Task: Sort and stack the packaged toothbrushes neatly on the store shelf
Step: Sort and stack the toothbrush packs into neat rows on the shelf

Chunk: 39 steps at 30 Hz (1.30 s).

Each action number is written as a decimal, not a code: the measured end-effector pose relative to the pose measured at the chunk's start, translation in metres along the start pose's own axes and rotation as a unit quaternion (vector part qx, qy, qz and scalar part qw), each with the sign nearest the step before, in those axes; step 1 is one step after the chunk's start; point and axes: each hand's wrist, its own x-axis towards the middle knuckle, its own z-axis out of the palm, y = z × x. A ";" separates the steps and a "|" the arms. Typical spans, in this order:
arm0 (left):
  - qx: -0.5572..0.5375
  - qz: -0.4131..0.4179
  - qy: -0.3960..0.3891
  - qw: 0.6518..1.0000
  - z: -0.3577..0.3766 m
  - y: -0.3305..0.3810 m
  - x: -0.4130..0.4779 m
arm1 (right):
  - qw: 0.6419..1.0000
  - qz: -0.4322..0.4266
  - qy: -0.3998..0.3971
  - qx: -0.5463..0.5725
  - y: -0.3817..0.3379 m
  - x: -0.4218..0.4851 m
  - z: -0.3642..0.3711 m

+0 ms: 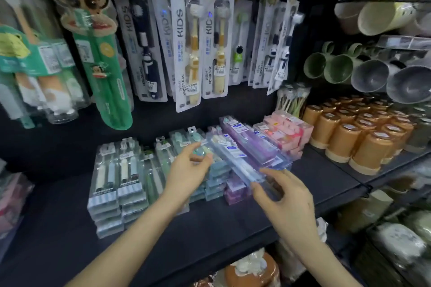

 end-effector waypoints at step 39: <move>0.423 0.251 0.181 0.852 -0.139 -0.045 -0.051 | 0.973 -0.183 -0.087 0.112 -0.095 0.018 0.098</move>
